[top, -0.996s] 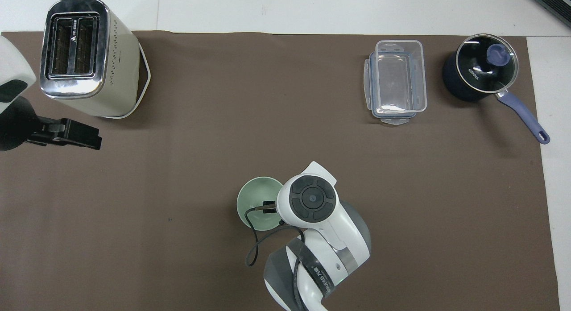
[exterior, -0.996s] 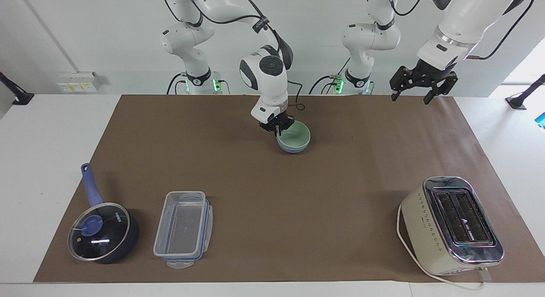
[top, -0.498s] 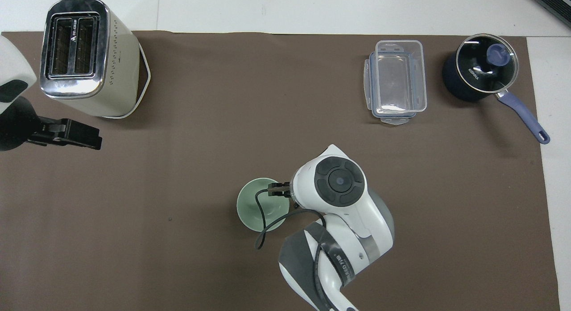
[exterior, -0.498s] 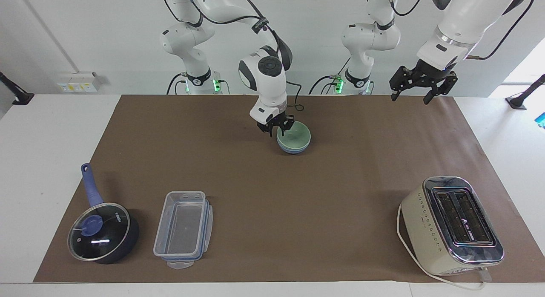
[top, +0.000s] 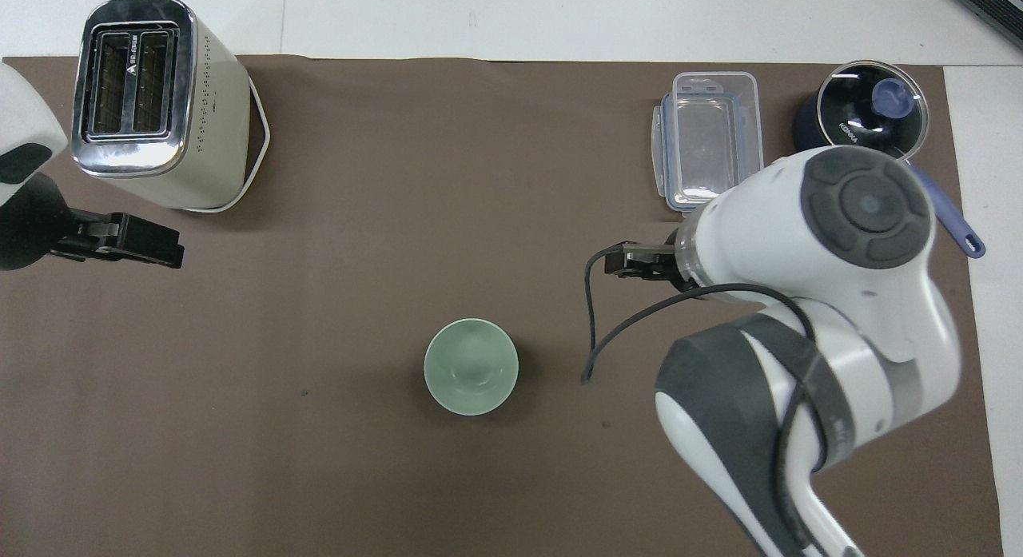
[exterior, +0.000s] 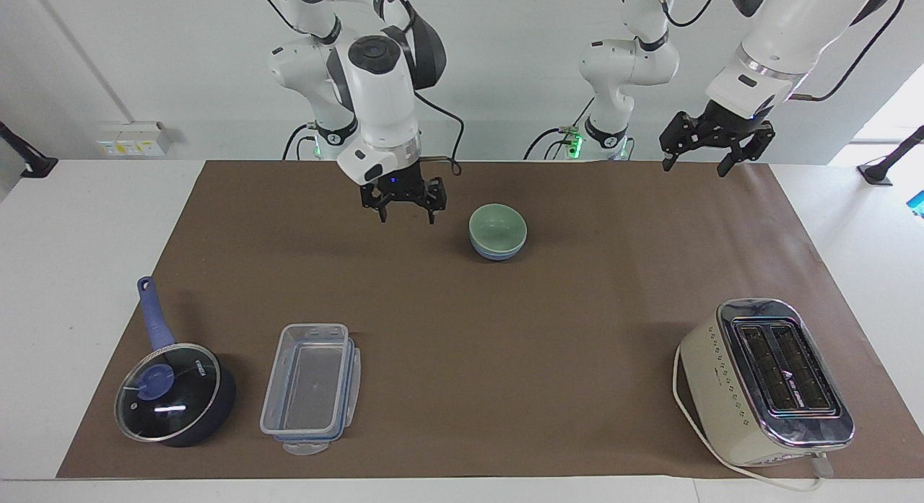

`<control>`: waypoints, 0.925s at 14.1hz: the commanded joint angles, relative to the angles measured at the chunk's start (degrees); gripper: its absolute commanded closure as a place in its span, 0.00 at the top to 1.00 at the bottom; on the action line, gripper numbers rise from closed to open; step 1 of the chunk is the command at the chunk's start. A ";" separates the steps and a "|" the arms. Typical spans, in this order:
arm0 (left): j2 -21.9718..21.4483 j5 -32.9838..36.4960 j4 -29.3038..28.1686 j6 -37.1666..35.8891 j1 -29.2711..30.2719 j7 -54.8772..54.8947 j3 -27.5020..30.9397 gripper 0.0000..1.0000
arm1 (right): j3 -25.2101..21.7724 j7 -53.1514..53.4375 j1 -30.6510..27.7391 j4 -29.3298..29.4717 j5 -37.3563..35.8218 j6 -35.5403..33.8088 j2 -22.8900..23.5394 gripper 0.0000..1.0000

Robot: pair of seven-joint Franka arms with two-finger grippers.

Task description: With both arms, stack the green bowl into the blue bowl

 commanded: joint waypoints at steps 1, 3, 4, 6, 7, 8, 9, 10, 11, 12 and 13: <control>-1.27 0.77 -1.33 0.86 -0.30 -0.43 0.10 1.00 | 0.44 -5.35 -5.49 0.57 -0.50 -5.13 -4.31 1.00; -1.27 0.69 -1.33 0.77 -0.03 -0.61 0.10 1.00 | 0.36 -8.87 -9.45 1.36 -0.59 -8.74 -5.98 1.00; -1.27 0.69 -1.41 0.77 -0.21 -0.53 0.10 1.00 | 0.36 -10.89 -11.29 2.41 -0.59 -10.67 -6.08 1.00; -1.35 0.69 -1.59 0.86 -0.30 -0.44 0.10 1.00 | 0.36 -13.71 -14.81 3.82 -0.42 -13.32 -6.08 1.00; -1.35 0.69 -1.50 0.86 -0.30 -0.44 0.19 1.00 | 0.27 -14.07 -16.31 3.82 -0.50 -13.50 -6.17 1.00; -1.35 0.95 -1.50 0.86 -0.21 -0.44 0.19 1.00 | 0.27 -14.42 -17.89 3.82 -0.50 -13.50 -6.25 1.00; -1.35 0.95 -1.50 0.86 -0.12 -0.44 0.19 1.00 | 0.27 -15.21 -19.12 4.00 -0.50 -14.02 -6.43 1.00; -1.35 0.95 -1.50 0.86 0.23 -0.44 0.19 1.00 | 0.27 -16.35 -20.27 4.87 -0.59 -14.55 -6.95 1.00; -1.27 0.95 -1.42 0.95 0.40 -0.52 0.19 1.00 | 0.27 -17.49 -21.15 6.36 -0.59 -15.51 -7.04 1.00; -1.27 0.95 -1.33 0.95 0.40 -0.52 0.19 1.00 | 0.27 -18.46 -21.68 8.55 -0.68 -17.09 -6.96 1.00; -1.27 0.95 -1.41 0.95 0.49 -0.61 0.19 1.00 | 0.35 -19.34 -22.12 10.48 -0.85 -18.32 -6.87 1.00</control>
